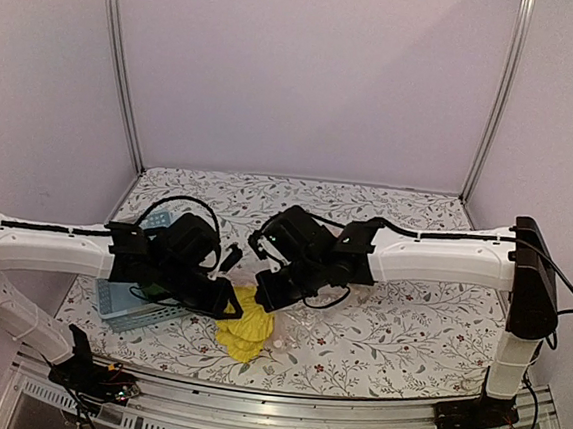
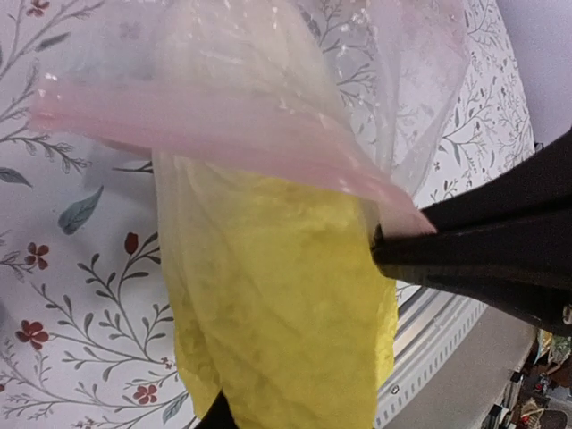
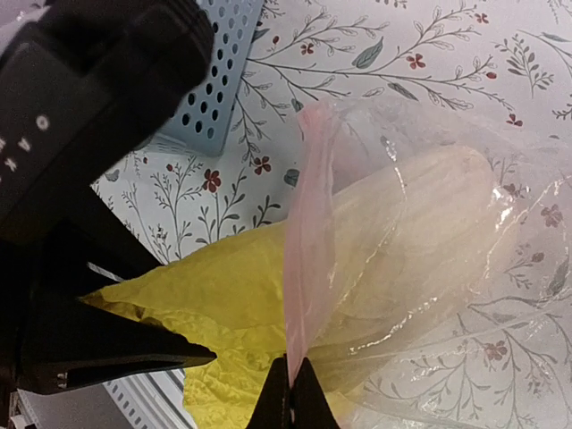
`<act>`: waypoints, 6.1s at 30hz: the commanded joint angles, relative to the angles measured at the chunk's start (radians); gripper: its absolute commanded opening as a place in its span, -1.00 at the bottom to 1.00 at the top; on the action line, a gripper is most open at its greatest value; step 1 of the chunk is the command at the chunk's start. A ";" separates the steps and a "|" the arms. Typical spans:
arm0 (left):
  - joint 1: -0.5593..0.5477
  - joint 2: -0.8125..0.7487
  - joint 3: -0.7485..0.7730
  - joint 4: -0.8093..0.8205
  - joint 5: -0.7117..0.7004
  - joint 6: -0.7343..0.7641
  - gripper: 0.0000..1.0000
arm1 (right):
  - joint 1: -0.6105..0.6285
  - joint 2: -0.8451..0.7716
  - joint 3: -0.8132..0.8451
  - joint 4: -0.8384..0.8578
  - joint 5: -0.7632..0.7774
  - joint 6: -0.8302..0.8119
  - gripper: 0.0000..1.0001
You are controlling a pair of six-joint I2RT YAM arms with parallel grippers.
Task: Place the food in the zip-top bag and seal the zipper
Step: Place the fake vegetable in the zipper food storage bag, then adjust the zipper food storage bag at the center of the board.
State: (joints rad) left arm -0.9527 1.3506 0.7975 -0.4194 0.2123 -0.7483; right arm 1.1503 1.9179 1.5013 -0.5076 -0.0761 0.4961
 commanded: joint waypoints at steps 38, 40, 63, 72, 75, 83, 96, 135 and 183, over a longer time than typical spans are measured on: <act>0.013 -0.228 0.090 0.102 -0.093 0.179 -0.67 | -0.031 -0.323 -0.002 0.147 -0.090 0.120 -1.00; 0.010 -0.228 0.080 0.152 -0.116 0.158 -0.73 | -0.030 -0.321 -0.007 0.159 -0.085 0.125 -1.00; 0.003 -0.217 0.011 0.480 -0.191 0.151 -0.74 | -0.044 -0.343 -0.079 0.240 0.045 0.204 -1.00; 0.047 -0.326 0.158 0.130 -0.203 0.150 0.48 | -0.101 -0.381 -0.130 0.254 0.046 0.236 -1.00; 0.090 -0.327 0.168 0.040 -0.130 0.086 0.51 | -0.112 -0.398 -0.131 0.251 0.057 0.227 -1.00; 0.116 -0.396 -0.032 0.110 -0.075 -0.150 0.27 | -0.131 -0.434 -0.141 0.253 0.103 0.222 -1.00; 0.145 -0.368 -0.141 0.252 -0.014 -0.240 0.08 | -0.131 -0.437 -0.144 0.253 0.091 0.226 -1.00; 0.201 -0.105 -0.092 0.525 0.051 -0.256 -0.31 | -0.131 -0.431 -0.145 0.252 0.088 0.221 -1.00; 0.220 -0.071 0.095 0.455 0.092 -0.135 -1.00 | -0.136 -0.451 -0.122 0.179 0.139 0.191 -1.00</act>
State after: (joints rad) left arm -0.7578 1.2984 0.7551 0.0799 0.2848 -0.9707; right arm 1.0245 1.5097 1.3537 -0.2855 -0.0025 0.7174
